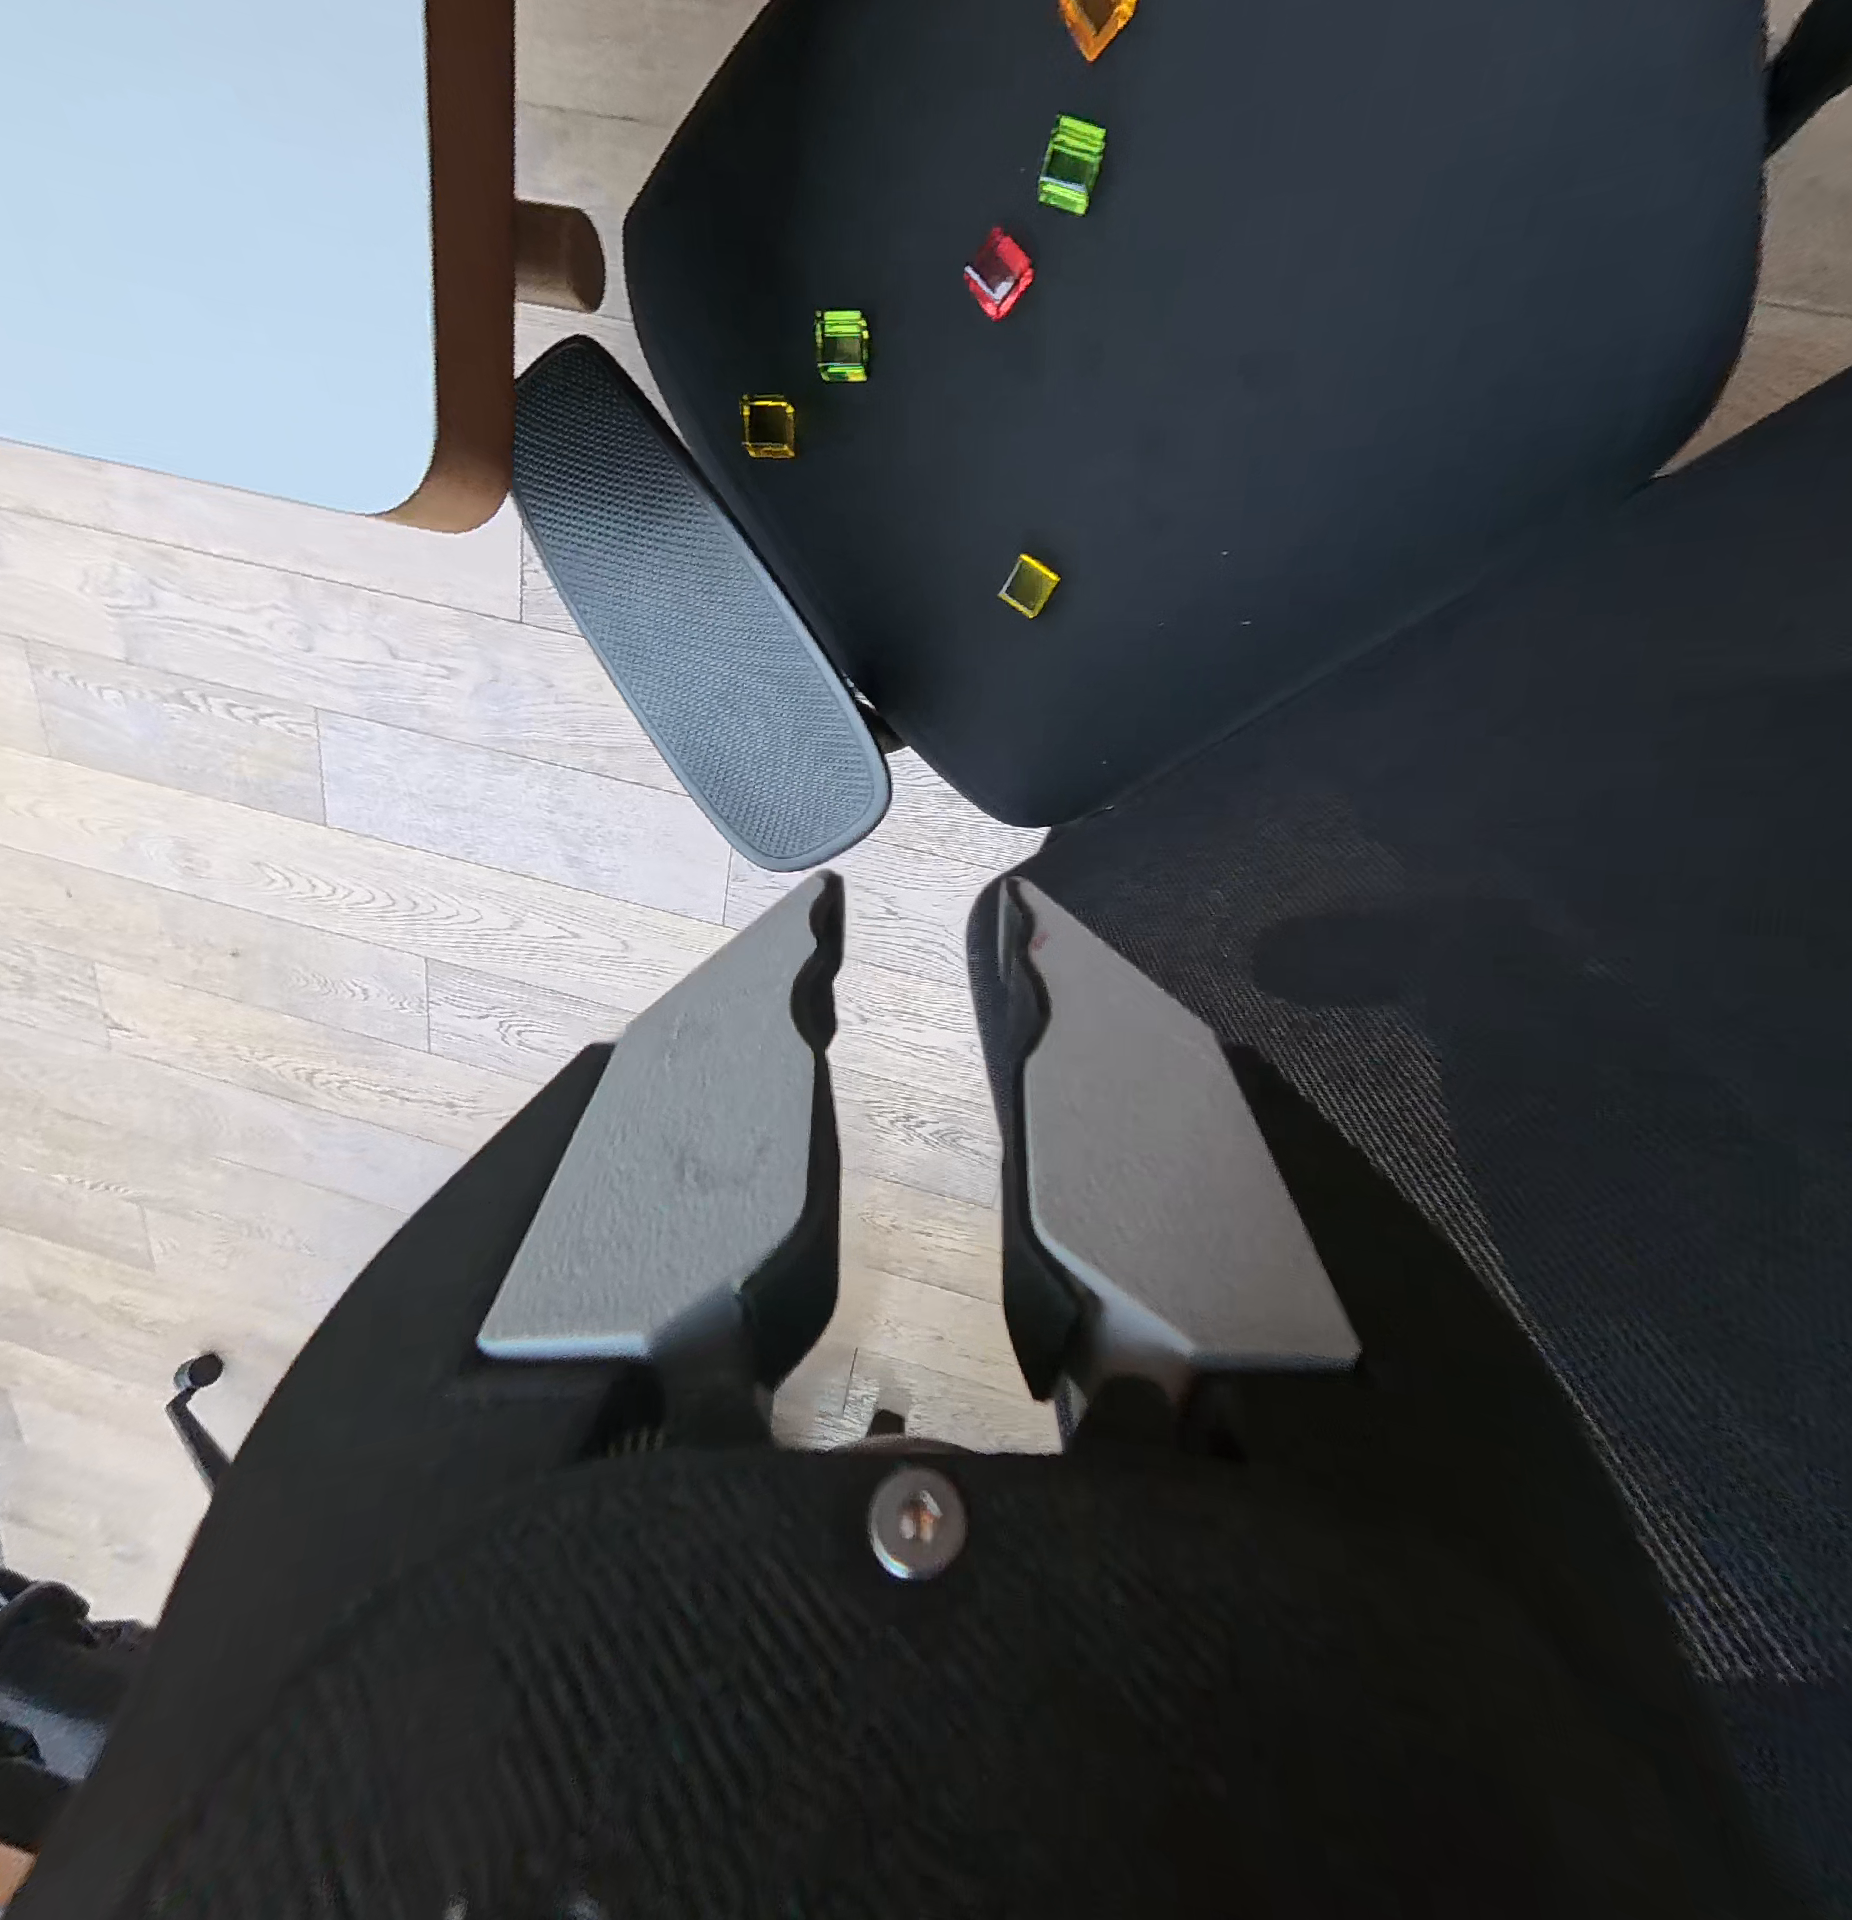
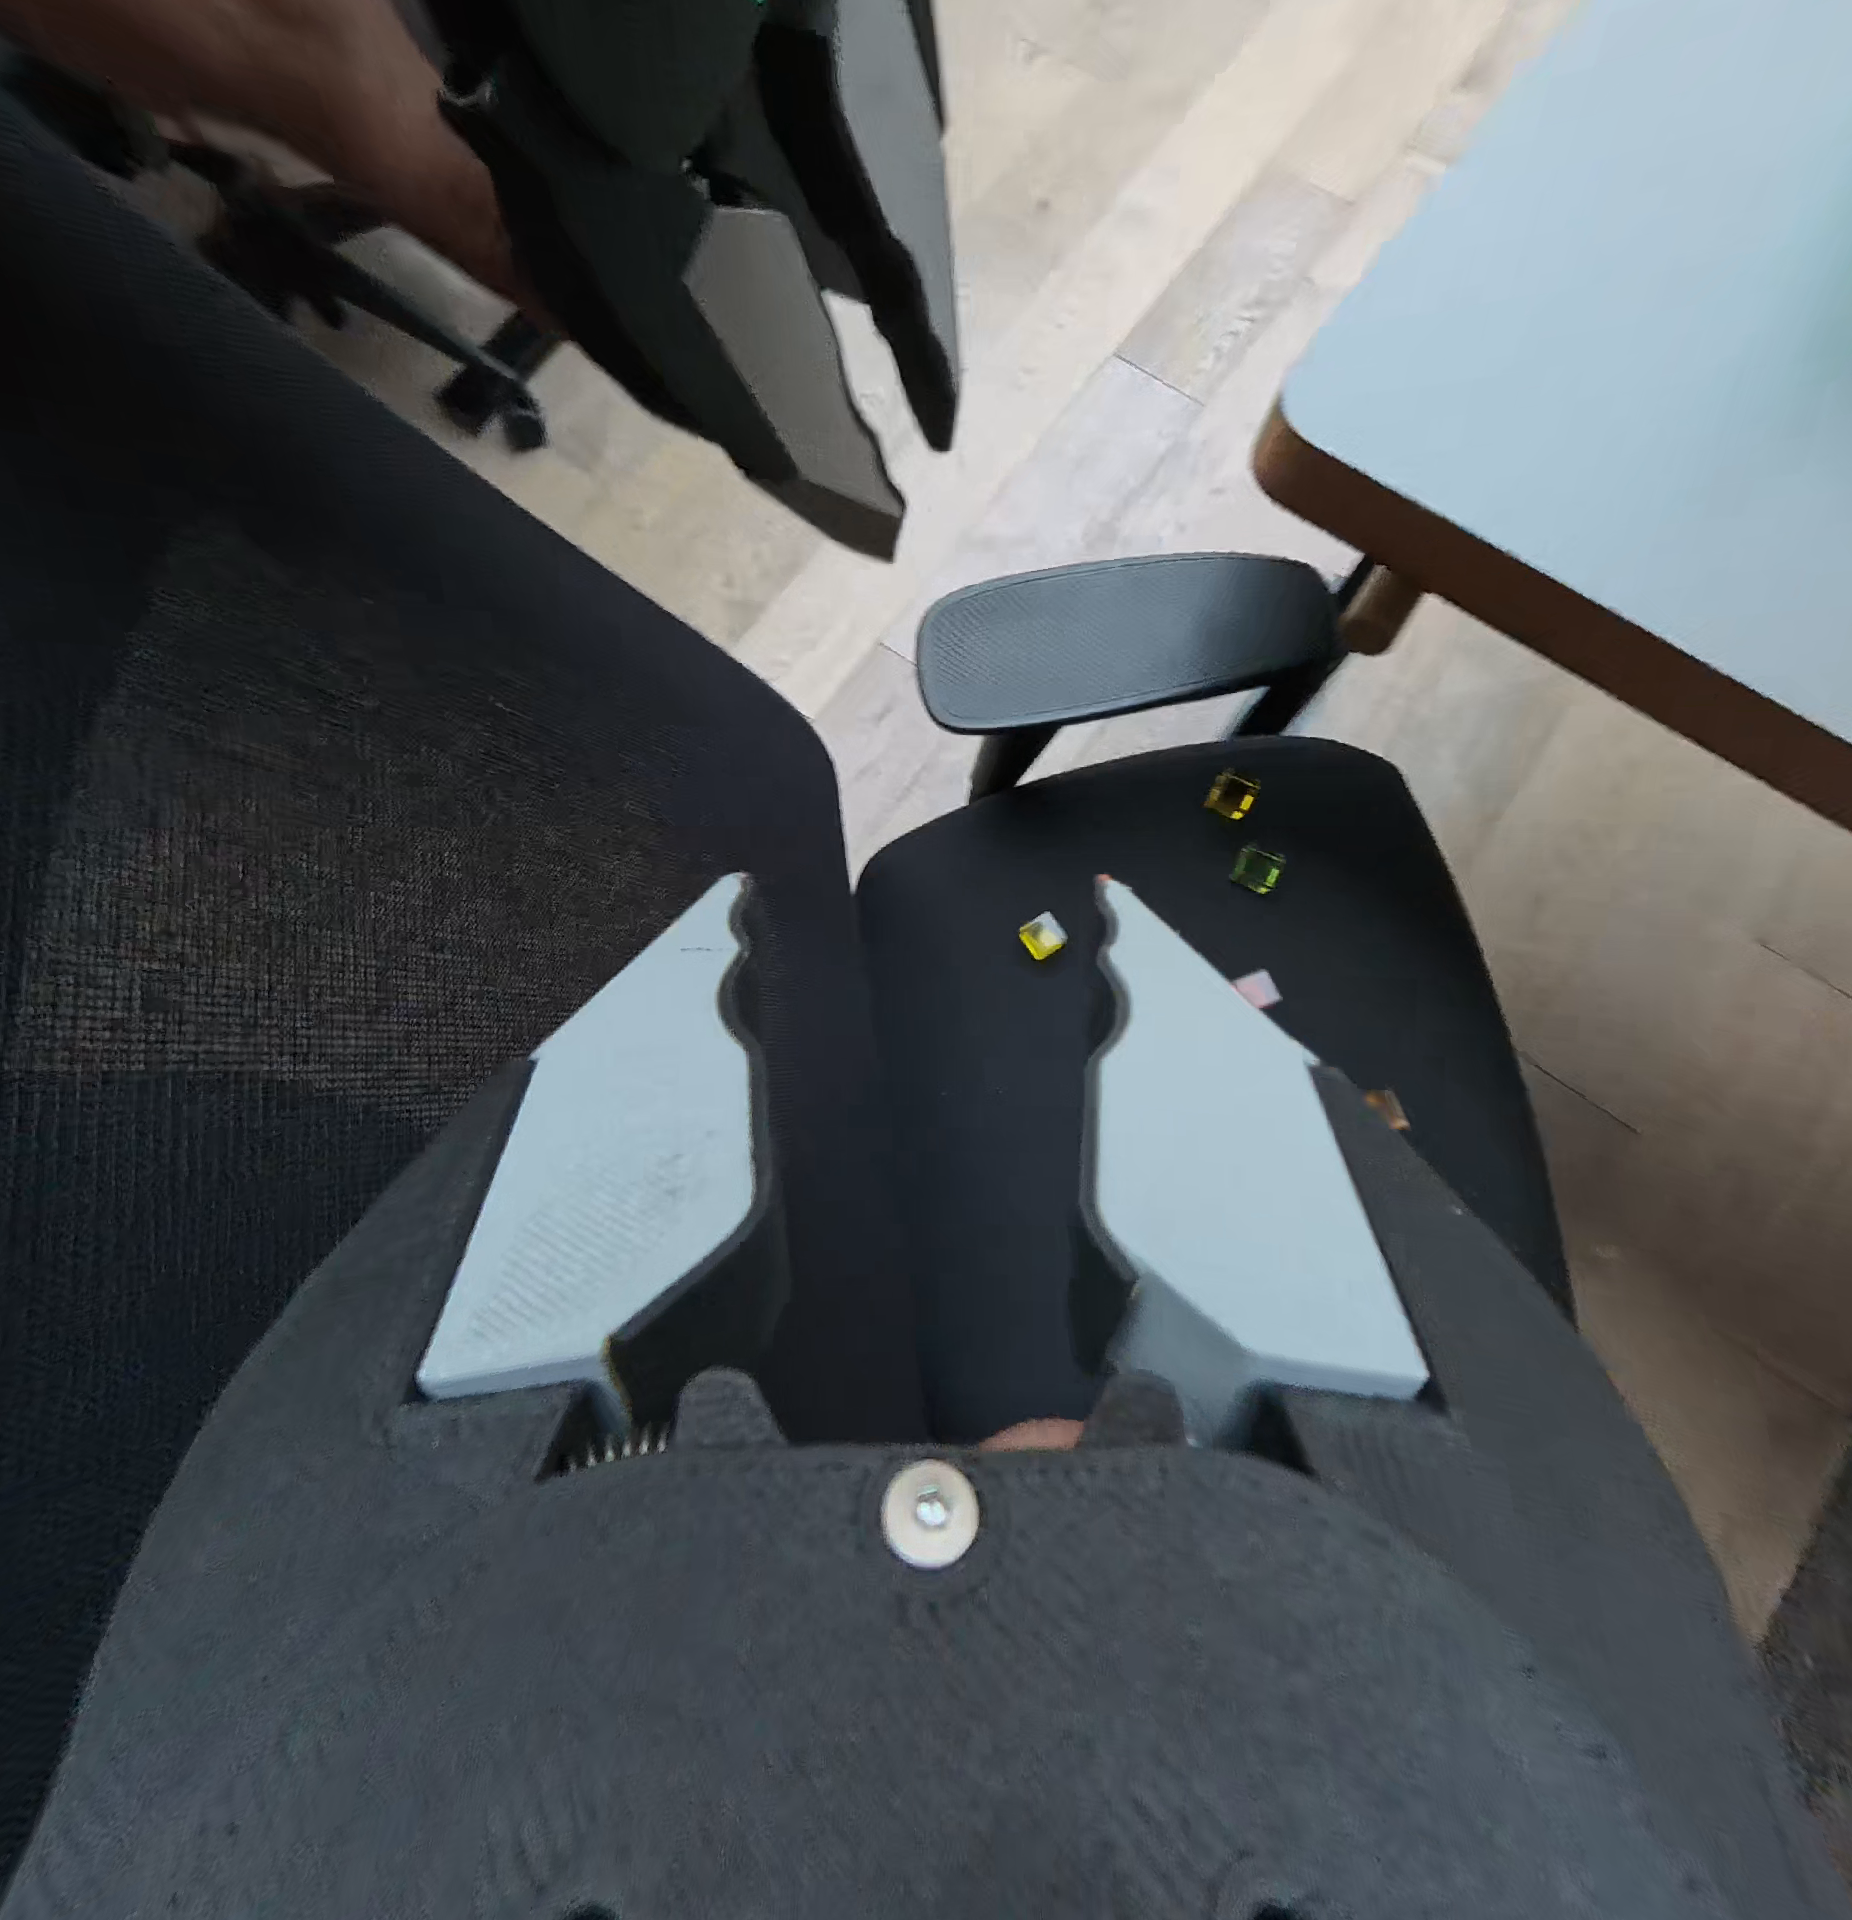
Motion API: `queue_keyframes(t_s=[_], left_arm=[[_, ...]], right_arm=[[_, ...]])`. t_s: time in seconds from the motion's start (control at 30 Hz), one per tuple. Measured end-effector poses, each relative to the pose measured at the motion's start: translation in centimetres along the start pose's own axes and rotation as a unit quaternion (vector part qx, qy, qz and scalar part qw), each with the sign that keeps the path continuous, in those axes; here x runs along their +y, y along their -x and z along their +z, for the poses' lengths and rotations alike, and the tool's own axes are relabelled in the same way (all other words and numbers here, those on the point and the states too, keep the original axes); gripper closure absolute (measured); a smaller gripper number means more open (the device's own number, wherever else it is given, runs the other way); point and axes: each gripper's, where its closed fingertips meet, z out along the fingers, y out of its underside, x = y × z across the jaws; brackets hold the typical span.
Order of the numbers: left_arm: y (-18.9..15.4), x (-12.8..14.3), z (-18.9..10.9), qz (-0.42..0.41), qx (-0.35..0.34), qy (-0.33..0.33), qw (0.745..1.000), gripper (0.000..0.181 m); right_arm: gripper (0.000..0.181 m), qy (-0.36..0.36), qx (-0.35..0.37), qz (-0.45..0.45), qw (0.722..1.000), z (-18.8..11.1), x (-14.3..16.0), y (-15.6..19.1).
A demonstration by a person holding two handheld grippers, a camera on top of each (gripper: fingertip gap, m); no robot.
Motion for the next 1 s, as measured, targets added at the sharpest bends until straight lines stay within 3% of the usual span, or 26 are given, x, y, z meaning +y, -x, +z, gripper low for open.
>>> queue_keyframes(t_s=[0.07,0.1,0.13,0.27,0.43,0.57,0.63,0.8,0.93,1.0], left_arm=[[0.4,0.1,0.2,-0.006,-0.006,0.001,1.000,0.154],[0.5,0.2,0.3,-0.010,-0.008,0.002,1.000,0.155],[0.7,0.2,0.4,-0.012,-0.013,0.005,1.000,0.155],[1.4,0.6,0.6,-0.006,-0.037,0.019,0.999,0.161],[2.4,0.9,-0.8,-0.026,-0.055,0.018,0.998,0.151],[3.8,3.0,-3.2,-0.035,-0.085,0.037,0.995,0.146],[4.1,4.6,-4.3,-0.052,-0.099,0.048,0.993,0.148],[3.6,7.5,-5.9,-0.101,-0.138,0.049,0.984,0.159],[3.9,7.3,-6.1,-0.070,-0.175,0.052,0.981,0.168],[3.3,7.1,-5.8,-0.045,-0.167,0.057,0.983,0.164]], right_arm=[[0.153,0.010,-0.037,-0.006,0.999,1.1,1.6,0.4],[0.177,0.022,-0.054,-0.009,0.998,1.7,2.7,0.7],[0.181,0.034,-0.072,-0.010,0.997,2.4,4.0,1.0],[0.181,0.055,-0.092,-0.008,0.994,4.4,7.6,0.8],[0.181,0.009,-0.064,-0.001,0.998,5.7,8.7,-1.5],[0.181,-0.039,-0.065,-0.012,0.997,5.3,8.3,-2.0],[0.181,-0.014,-0.088,-0.013,0.996,5.7,9.5,-1.5],[0.181,0.009,-0.060,-0.035,0.998,6.7,11.5,-2.1],[0.166,0.036,-0.065,-0.022,0.997,7.4,13.1,-2.0],[0.149,0.059,-0.064,-0.015,0.996,7.9,14.2,-2.1]])
